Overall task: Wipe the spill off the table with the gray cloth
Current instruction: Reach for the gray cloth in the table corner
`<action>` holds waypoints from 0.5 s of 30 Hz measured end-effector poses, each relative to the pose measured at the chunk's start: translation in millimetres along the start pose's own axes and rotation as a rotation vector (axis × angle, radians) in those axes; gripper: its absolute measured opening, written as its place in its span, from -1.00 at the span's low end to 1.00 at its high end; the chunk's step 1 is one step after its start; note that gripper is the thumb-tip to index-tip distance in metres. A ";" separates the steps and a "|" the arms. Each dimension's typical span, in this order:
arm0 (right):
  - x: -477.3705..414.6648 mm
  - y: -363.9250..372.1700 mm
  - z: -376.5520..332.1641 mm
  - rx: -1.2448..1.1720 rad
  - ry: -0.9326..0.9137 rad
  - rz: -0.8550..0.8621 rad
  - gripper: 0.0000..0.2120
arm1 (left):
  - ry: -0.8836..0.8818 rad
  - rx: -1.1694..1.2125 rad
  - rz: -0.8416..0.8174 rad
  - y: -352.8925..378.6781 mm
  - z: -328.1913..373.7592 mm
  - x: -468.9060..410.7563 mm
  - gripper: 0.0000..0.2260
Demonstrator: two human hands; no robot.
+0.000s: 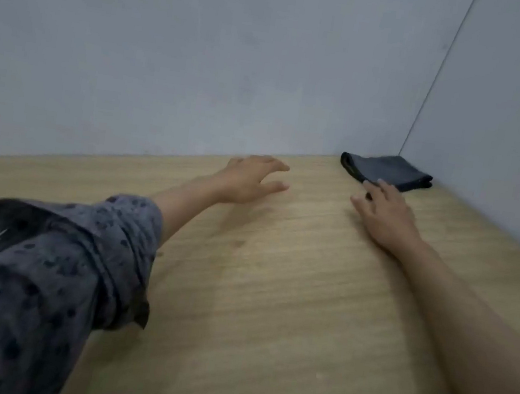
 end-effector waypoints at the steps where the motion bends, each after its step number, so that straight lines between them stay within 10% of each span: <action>1: -14.2 -2.6 2.7 0.009 0.004 0.037 -0.42 | 0.015 0.012 -0.013 2.2 -0.5 -16.9 -0.53; 15: -99.5 -10.9 11.6 0.183 -0.032 0.174 -0.54 | -0.173 0.244 0.036 83.9 14.8 -171.8 -0.44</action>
Point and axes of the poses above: each hand's wrist, its own x-axis away from the middle knuckle, its own y-axis out of the palm, z = x × y, the point moved 5 cm from there along -x, towards the middle knuckle, and after that the axes turned 14 degrees about y, right-handed, at the moved point
